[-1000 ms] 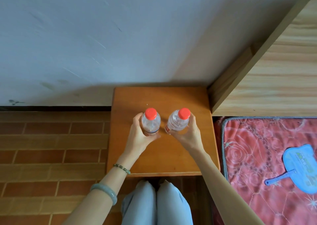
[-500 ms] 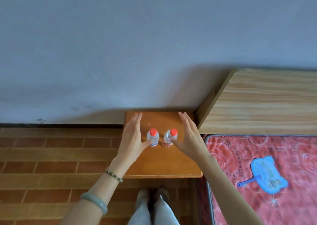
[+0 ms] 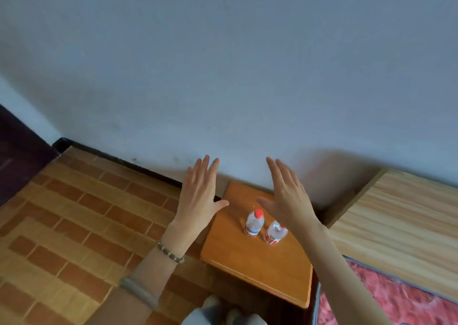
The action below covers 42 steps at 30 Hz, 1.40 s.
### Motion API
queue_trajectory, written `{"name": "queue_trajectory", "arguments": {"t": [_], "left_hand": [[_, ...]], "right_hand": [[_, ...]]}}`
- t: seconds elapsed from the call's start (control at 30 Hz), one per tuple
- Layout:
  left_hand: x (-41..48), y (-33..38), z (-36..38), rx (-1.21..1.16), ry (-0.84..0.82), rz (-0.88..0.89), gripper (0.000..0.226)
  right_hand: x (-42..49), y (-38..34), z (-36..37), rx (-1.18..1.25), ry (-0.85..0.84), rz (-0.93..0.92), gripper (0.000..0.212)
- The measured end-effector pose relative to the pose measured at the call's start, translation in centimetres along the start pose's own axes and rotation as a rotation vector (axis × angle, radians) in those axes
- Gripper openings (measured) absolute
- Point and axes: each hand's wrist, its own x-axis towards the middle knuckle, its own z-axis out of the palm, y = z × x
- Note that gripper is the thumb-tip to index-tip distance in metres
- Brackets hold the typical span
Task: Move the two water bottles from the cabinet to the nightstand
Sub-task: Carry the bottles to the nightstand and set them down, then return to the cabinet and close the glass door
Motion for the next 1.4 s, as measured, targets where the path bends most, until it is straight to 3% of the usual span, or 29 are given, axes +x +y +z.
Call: {"name": "queue_trajectory", "arguments": {"t": [0.37, 0.67, 0.97, 1.2, 1.4], "left_hand": [[-12.9, -3.3, -4.8, -0.039, 0.102, -0.613, 0.103], [-25.4, -5.5, -9.3, 0.064, 0.289, -0.990, 0.099], [-35.7, -9.0, -14.3, 0.254, 0.397, -1.324, 0.091], [-43.8, -14.8, -17.9, 0.412, 0.465, -1.471, 0.090], [-48.9, -21.0, -21.3, 0.471, 0.438, -1.530, 0.089]], "right_hand": [[-0.4, -10.3, 1.3, 0.019, -0.211, -0.514, 0.087], [-5.6, -22.4, 2.3, 0.124, -0.357, -0.990, 0.075], [-10.7, -35.3, 8.8, 0.085, -0.401, -1.361, 0.083], [-15.8, -47.1, 11.6, 0.105, -0.463, -1.589, 0.082], [-19.3, -56.6, 15.0, 0.091, -0.413, -1.695, 0.083]]}}
